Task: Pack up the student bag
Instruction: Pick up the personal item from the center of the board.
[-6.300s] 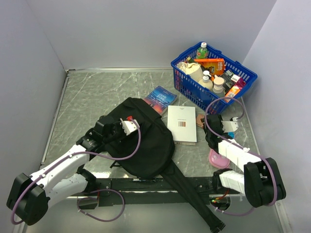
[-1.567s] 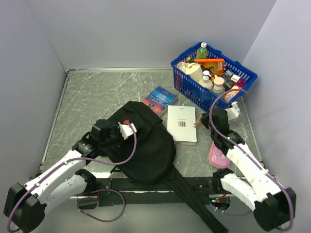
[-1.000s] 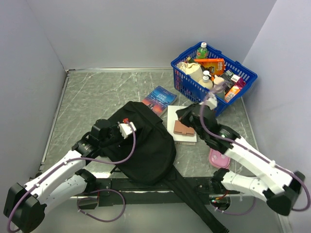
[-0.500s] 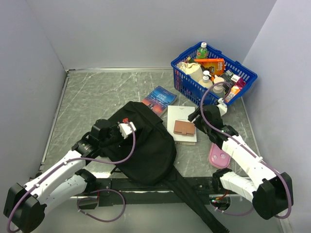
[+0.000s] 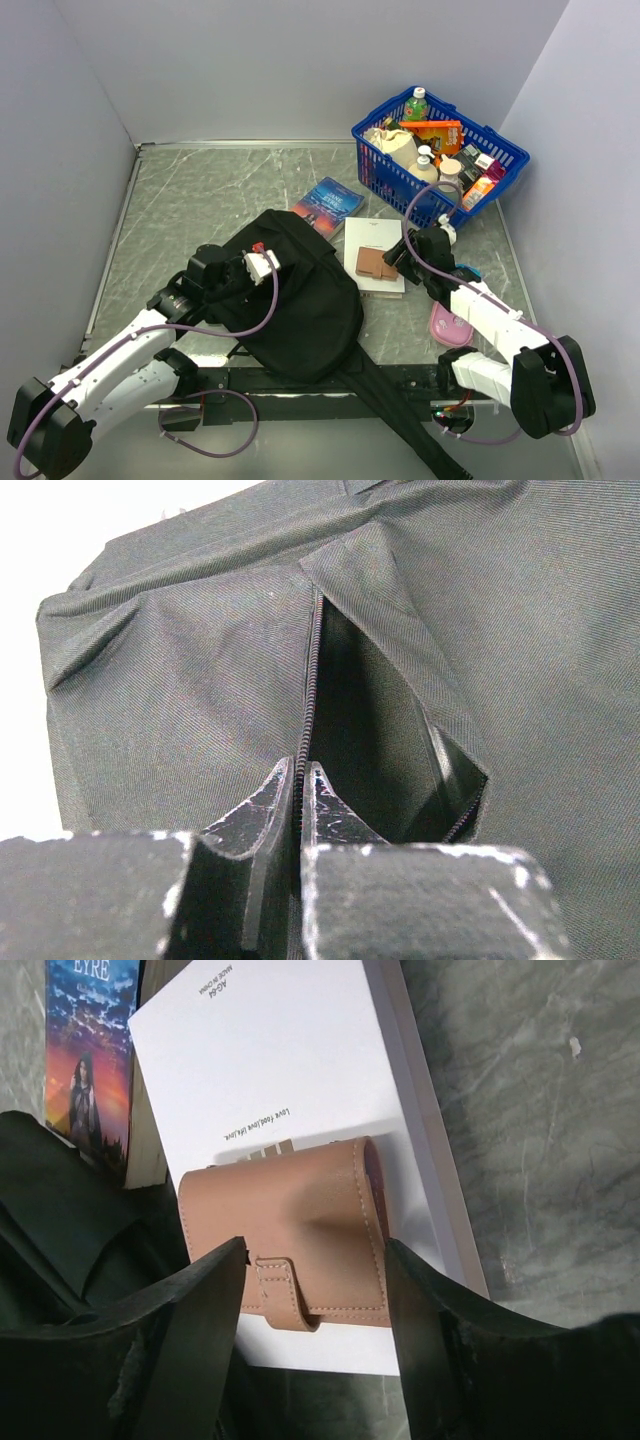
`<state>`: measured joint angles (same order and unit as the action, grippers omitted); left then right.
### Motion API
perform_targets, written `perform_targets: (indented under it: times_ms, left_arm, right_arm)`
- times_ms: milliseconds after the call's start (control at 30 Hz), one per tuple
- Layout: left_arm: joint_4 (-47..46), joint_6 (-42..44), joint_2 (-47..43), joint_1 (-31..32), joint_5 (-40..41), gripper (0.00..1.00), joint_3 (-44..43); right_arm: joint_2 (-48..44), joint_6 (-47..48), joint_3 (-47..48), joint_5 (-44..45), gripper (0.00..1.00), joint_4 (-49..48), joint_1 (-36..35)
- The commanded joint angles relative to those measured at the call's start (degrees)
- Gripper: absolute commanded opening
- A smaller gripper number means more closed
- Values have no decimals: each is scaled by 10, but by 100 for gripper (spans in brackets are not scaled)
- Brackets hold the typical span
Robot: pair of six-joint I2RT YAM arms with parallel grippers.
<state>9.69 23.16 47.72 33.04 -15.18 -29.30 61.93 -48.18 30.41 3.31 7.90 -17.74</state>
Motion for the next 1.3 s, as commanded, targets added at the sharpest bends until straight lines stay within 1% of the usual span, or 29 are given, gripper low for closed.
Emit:
perform_targets:
  times_ms: [0,133,367,467,567,733,867,967,1000,1033,1067,1267]
  left_arm:
    - [-24,-14,-6,4,-32,8,-30]
    - [-20,-14,-7,4,-33,9,-31]
    - [-20,-16,-4,4,-35,9,-35]
    - [-21,-16,-4,5,-37,9,-36]
    - [-20,-17,-3,5,-37,9,-37]
    - [-17,-17,-4,5,-35,10,-36]
    - [-13,-14,-1,5,-35,9,-37]
    - [-14,-12,0,4,-34,10,-37]
    - [-15,-12,-1,4,-35,10,-36]
    - [-14,-12,0,4,-35,10,-36]
    - [-14,-12,1,4,-35,10,-37]
    - [-13,-10,2,5,-35,10,-37]
  right_arm:
    - [-1,13,-16,-9,63,-46,4]
    - [-7,15,-29,-8,61,-52,3]
    - [-39,47,-20,14,61,-27,3]
    - [-28,50,-12,12,59,-35,4]
    - [-2,52,-9,2,56,-58,4]
    - [33,59,-9,3,47,-101,4]
    - [50,60,-12,4,39,-111,4]
    - [57,52,-23,1,21,-120,4]
    - [57,48,-25,0,9,-122,4]
    - [58,46,-27,2,2,-121,4]
    - [57,43,-31,3,0,-117,3]
    - [23,38,-20,13,0,-87,4]
